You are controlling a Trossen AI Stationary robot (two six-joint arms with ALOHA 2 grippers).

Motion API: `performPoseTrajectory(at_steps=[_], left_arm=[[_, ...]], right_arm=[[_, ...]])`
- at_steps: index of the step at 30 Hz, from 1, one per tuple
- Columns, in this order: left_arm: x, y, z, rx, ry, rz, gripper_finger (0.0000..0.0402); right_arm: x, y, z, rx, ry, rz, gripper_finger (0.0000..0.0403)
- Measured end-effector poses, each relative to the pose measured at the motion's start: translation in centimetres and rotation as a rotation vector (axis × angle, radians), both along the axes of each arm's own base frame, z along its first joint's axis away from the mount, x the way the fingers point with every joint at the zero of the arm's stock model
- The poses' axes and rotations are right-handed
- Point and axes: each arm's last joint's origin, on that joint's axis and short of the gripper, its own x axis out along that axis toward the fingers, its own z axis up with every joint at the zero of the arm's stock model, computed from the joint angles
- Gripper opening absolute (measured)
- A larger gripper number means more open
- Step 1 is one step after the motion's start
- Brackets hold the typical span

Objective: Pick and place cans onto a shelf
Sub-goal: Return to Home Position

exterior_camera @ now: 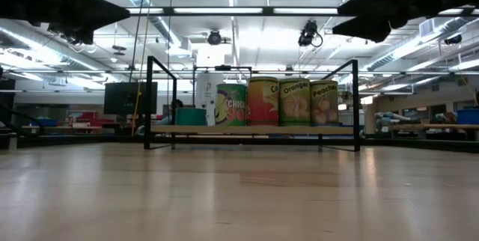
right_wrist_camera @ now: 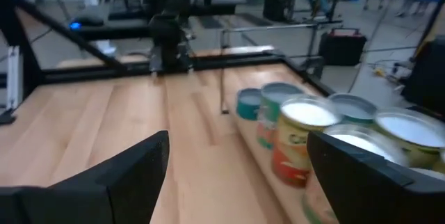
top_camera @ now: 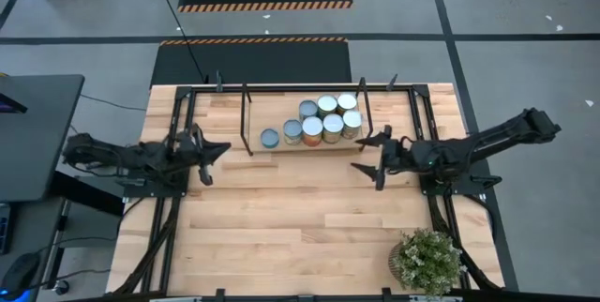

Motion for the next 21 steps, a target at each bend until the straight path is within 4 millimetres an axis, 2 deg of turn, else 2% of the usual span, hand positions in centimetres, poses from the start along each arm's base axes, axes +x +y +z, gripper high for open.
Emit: performPoseTrajectory(at_steps=[7,14,21], left_arm=[[-1.0,0.3,-0.3,-0.047,-0.013,0.041,0.0005],[-0.6,0.0,-3.0,-0.093,0.007,0.019,0.0004],[-0.6,0.1,-2.6,-0.050,-0.012,0.051,0.0002]], right_arm=[[-2.3,-0.8,-0.8,0.010,-0.059,-0.028,0.0349],[-3.5,-1.1,-2.6,0.034,-0.089,-0.031,0.0349],[-4.5,-1.3,-3.3,0.004,-0.127,-0.027,0.0349]])
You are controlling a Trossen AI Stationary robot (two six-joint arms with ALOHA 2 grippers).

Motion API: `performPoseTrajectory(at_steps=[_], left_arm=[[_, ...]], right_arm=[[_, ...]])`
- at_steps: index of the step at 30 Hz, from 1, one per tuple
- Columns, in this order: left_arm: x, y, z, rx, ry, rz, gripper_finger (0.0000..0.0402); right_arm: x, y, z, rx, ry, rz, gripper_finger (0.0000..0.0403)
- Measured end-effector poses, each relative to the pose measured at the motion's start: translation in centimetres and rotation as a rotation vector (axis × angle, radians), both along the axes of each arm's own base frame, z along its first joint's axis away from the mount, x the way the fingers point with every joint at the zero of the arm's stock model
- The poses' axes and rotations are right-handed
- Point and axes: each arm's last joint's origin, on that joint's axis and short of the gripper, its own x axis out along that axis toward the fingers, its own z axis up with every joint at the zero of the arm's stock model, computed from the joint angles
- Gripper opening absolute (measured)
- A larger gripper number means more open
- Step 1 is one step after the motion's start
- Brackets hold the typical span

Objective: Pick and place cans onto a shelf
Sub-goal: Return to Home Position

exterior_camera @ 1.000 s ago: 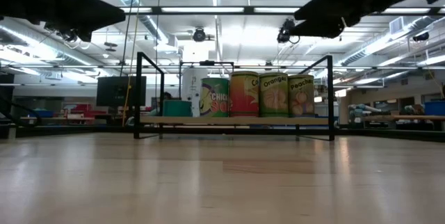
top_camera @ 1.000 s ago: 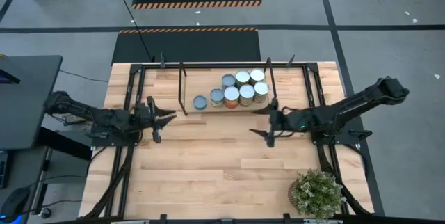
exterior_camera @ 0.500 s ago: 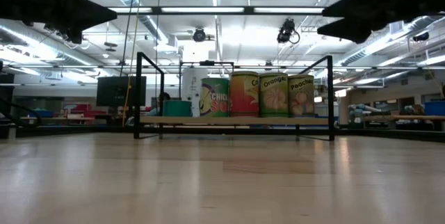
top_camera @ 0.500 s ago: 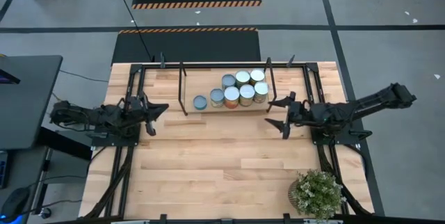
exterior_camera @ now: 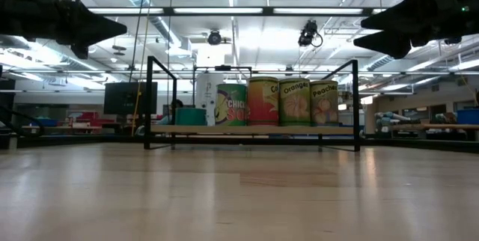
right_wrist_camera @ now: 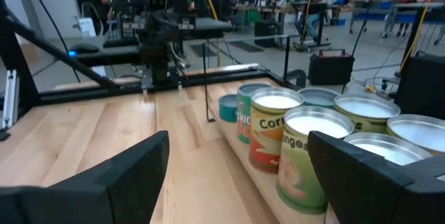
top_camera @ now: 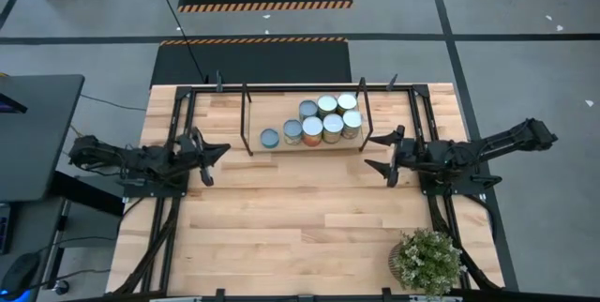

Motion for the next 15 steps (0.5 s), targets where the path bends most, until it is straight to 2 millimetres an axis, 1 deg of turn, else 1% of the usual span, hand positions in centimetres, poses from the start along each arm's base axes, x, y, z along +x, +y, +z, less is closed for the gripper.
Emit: performPoseTrajectory(at_steps=[5,8,10,12,15], left_arm=[[-0.4,0.1,0.3,0.013,-0.033,0.017,0.0001],[-0.6,0.2,0.5,0.004,-0.062,0.015,0.0001],[-0.5,0.1,0.2,-0.008,-0.071,-0.009,0.0001],[-0.3,0.0,-0.6,-0.023,-0.056,-0.029,0.0001],[-0.3,0.0,-1.0,-0.048,-0.039,-0.034,0.0001]], right_arm=[[-0.9,-0.2,-0.4,0.012,-0.056,0.000,0.0349],[-1.3,-0.2,-0.7,0.020,-0.096,0.040,0.0349],[-1.5,-0.2,-0.8,0.025,-0.127,0.054,0.0349],[-1.7,-0.2,-1.2,0.026,-0.139,0.055,0.0349],[-1.9,-0.3,-1.6,0.032,-0.139,0.056,0.0349]])
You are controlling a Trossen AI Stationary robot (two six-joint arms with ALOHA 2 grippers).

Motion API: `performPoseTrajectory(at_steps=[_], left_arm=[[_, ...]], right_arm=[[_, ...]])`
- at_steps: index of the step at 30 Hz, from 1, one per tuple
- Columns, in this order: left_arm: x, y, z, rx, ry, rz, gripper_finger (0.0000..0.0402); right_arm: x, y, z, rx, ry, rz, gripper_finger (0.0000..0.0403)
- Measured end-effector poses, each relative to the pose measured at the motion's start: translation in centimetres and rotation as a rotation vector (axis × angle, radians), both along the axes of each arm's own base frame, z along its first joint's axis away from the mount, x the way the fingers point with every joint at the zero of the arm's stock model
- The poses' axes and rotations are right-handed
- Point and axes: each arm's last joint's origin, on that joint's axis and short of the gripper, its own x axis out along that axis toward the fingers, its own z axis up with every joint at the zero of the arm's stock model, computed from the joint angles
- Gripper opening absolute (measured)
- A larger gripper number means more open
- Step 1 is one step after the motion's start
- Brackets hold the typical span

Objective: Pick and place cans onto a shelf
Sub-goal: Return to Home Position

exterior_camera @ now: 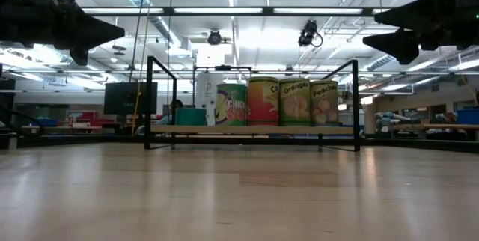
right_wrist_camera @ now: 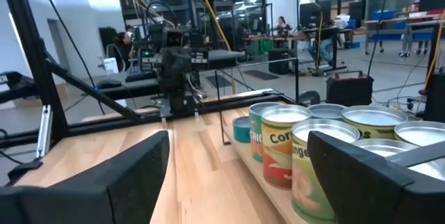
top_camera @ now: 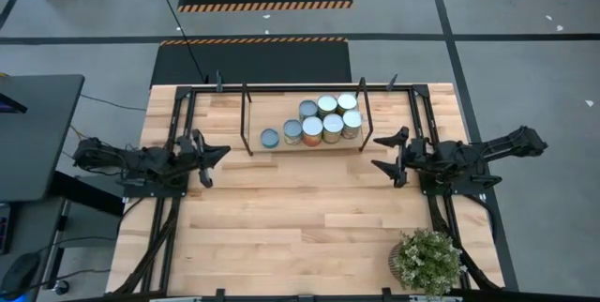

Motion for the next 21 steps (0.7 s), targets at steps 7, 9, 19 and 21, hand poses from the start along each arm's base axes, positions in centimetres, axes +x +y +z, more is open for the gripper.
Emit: performPoseTrajectory(at_steps=[7,9,19,21], left_arm=[[0.03,-0.17,0.29,0.068,-0.009,-0.056,0.0007],[0.03,-0.18,0.30,0.129,0.010,-0.053,0.0013],[0.04,-0.18,0.27,0.239,0.049,-0.040,0.0023],[0.04,-0.18,0.27,0.239,0.049,-0.041,0.0021]], right_arm=[[-0.14,-0.10,0.24,-0.007,-0.022,-0.021,0.0349],[-0.18,-0.26,0.31,-0.007,-0.027,-0.068,0.0349],[-0.21,-0.40,0.29,0.173,-0.075,-0.096,0.0349],[-0.21,-0.39,0.29,0.170,-0.074,-0.094,0.0349]])
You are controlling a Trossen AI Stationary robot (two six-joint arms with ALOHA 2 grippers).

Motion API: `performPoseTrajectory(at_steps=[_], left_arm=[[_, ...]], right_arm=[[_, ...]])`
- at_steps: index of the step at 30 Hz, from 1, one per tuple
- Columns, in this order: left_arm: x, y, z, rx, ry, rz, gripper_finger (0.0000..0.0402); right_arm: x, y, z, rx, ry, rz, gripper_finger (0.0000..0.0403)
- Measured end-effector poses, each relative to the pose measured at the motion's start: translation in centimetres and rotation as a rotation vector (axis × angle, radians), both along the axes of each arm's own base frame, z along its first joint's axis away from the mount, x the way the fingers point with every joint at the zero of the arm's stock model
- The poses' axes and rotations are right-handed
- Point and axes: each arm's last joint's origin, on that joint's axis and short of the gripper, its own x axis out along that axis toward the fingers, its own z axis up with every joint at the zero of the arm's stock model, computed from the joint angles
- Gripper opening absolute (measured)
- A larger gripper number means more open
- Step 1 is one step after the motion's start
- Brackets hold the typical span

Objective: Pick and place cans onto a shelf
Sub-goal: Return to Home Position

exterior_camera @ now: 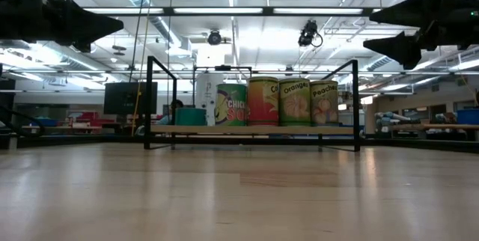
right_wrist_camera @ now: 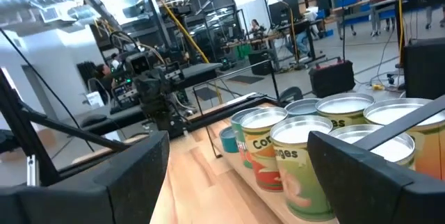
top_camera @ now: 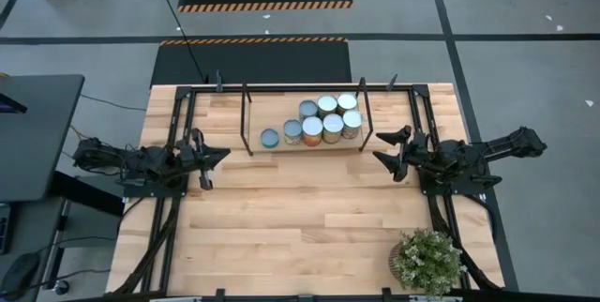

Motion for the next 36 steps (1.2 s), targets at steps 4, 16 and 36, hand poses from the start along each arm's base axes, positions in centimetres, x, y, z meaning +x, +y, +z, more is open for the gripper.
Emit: performPoseTrajectory(at_steps=[4,16,36], left_arm=[[0.00,0.00,0.00,0.000,0.000,0.000,0.0022],[0.01,0.00,-0.02,0.000,0.000,0.000,0.0023],[0.01,0.00,-0.03,0.000,0.001,0.000,0.0025]], right_arm=[[0.00,0.00,0.00,-0.005,0.002,-0.001,0.0349],[0.00,0.00,-0.01,-0.005,0.003,-0.001,0.0349],[0.00,0.00,-0.01,-0.005,0.003,-0.001,0.0349]])
